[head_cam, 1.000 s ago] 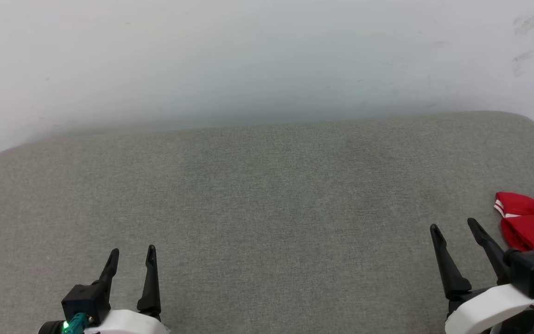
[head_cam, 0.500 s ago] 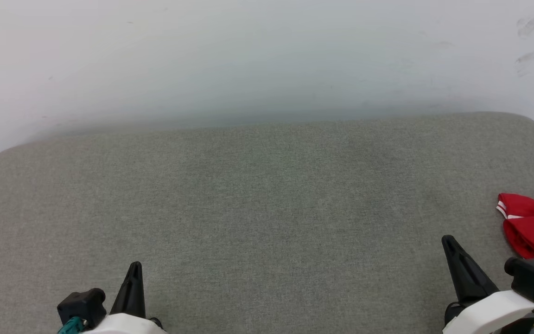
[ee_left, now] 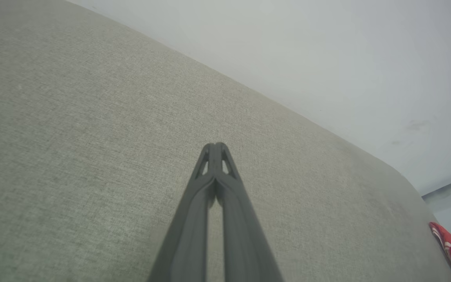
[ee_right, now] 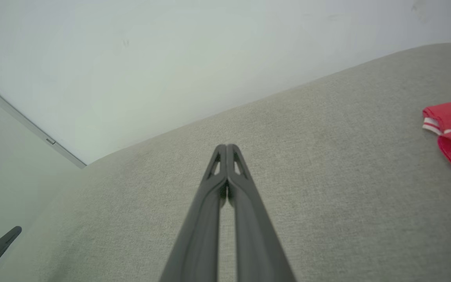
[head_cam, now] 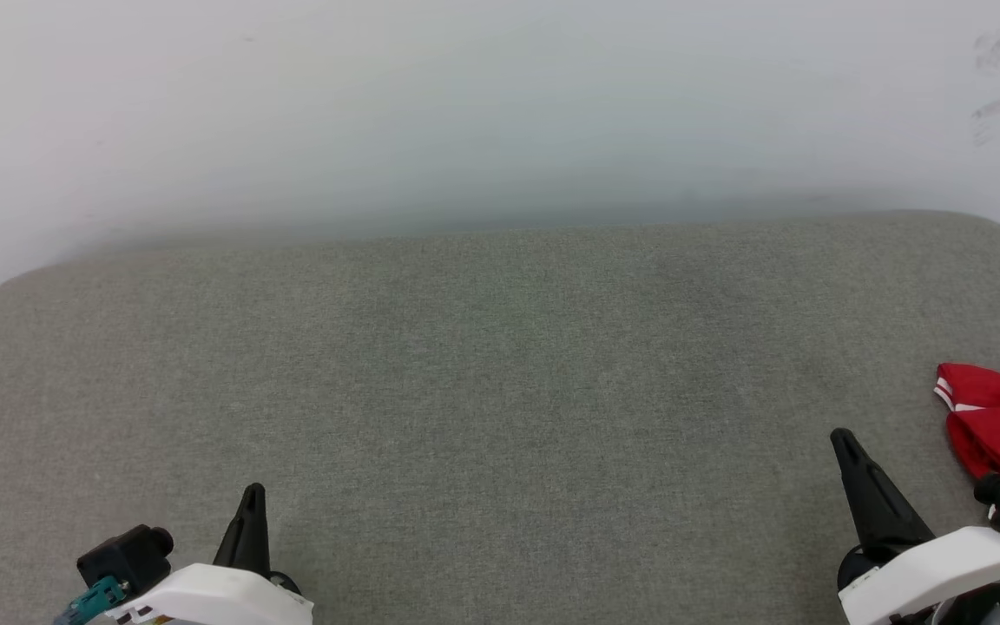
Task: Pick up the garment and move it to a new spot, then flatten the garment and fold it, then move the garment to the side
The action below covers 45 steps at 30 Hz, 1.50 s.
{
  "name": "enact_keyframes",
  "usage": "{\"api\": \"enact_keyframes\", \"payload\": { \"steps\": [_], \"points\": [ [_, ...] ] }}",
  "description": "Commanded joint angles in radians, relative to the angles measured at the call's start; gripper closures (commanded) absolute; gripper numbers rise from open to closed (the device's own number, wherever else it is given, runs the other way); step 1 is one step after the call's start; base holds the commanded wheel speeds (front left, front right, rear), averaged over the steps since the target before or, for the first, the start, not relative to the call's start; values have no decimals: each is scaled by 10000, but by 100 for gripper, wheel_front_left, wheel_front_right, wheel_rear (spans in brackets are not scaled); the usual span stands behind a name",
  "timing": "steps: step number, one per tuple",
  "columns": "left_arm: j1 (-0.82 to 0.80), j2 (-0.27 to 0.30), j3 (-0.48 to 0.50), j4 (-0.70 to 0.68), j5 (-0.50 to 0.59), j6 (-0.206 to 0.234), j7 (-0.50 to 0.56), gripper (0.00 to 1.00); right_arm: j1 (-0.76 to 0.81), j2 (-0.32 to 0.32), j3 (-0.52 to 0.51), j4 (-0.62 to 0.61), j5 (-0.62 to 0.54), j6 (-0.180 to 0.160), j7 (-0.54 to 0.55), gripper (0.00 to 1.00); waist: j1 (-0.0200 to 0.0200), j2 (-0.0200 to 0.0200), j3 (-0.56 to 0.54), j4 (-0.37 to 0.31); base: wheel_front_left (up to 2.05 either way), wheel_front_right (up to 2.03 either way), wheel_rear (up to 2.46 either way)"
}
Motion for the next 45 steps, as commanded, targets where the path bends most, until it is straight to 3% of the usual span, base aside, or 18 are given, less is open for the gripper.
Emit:
{"api": "enact_keyframes", "payload": {
  "steps": [1,45],
  "points": [
    [-320,5,161,-90,-237,-93,50,100,-274,8,-45,-42,346,-1,-63,100,0,-1,1,3,0,0,0],
    [-916,-1043,1801,384,-4560,-1536,1466,100,-1102,241,-472,1378,6068,-3,2,100,0,-1,43,172,0,0,0]
  ]
}}
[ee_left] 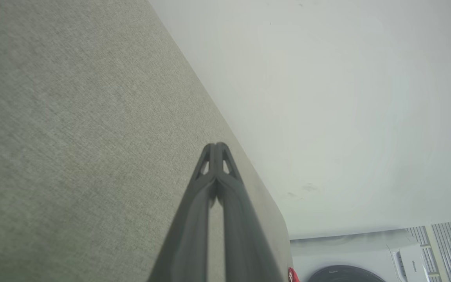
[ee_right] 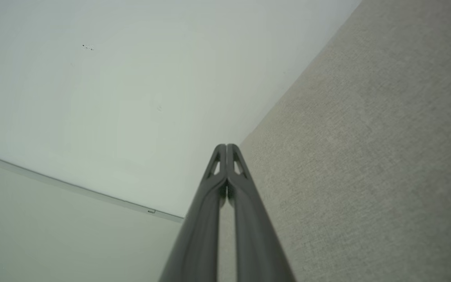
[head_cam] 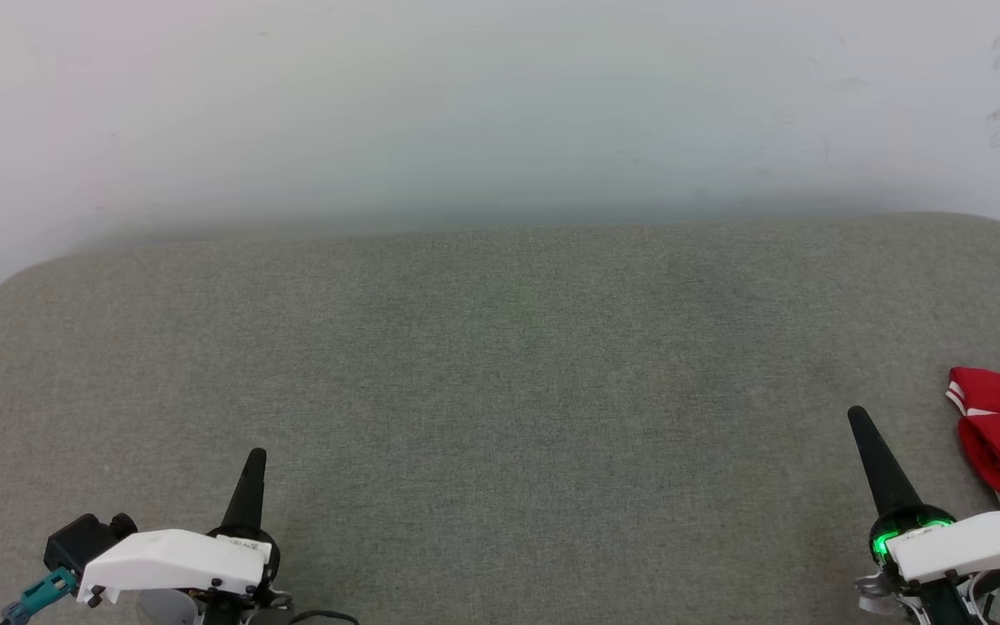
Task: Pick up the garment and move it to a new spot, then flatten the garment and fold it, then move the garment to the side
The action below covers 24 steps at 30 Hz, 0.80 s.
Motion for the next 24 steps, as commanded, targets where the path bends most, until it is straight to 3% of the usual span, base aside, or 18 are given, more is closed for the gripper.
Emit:
{"api": "enact_keyframes", "payload": {
  "steps": [1,24],
  "points": [
    [-218,-17,134,-28,-203,-91,65,100,-275,31,-39,-19,268,-1,-2,100,0,0,1,5,0,0,0],
    [-439,-432,758,153,-1738,-613,606,100,-550,145,-232,510,2304,-2,69,100,0,0,22,89,0,0,0]
  ]
}}
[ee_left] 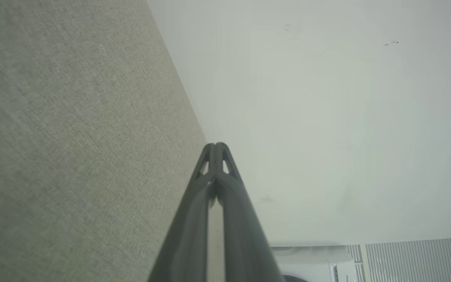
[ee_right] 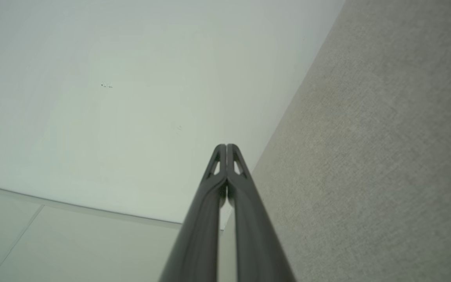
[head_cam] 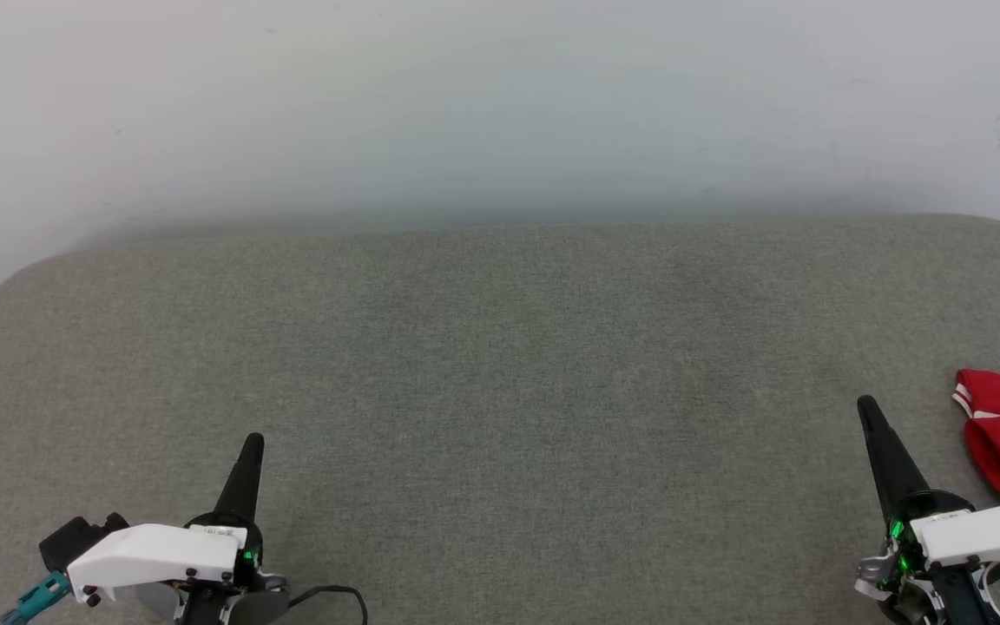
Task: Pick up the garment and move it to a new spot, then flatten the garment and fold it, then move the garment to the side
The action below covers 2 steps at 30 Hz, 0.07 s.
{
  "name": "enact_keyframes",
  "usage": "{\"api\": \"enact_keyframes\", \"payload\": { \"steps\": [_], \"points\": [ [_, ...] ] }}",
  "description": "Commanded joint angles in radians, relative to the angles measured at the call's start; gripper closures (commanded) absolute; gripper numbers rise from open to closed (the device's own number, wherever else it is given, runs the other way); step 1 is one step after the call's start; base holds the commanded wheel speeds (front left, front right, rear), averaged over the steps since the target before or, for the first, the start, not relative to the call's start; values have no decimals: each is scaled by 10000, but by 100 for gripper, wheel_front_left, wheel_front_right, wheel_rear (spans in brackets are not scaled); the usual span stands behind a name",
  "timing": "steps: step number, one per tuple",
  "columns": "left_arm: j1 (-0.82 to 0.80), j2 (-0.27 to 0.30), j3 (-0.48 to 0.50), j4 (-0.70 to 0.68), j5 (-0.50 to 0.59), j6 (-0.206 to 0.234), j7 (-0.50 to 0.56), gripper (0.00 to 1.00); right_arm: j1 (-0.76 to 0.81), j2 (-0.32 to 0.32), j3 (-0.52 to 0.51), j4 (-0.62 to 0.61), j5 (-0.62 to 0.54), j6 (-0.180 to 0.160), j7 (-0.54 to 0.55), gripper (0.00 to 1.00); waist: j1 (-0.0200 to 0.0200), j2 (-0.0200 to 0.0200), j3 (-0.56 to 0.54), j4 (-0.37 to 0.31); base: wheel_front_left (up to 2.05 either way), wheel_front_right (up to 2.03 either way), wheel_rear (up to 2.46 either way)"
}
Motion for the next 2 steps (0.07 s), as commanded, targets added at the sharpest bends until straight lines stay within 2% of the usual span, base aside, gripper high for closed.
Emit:
{"api": "enact_keyframes", "payload": {
  "steps": [1,2],
  "points": [
    [-214,-43,88,-16,-125,-87,35,100,-189,32,-25,-4,171,-2,48,100,0,0,0,2,0,0,0],
    [-226,-59,109,-10,-186,-112,56,100,-206,38,-34,14,249,-2,51,100,0,0,1,6,0,0,0]
  ]
}}
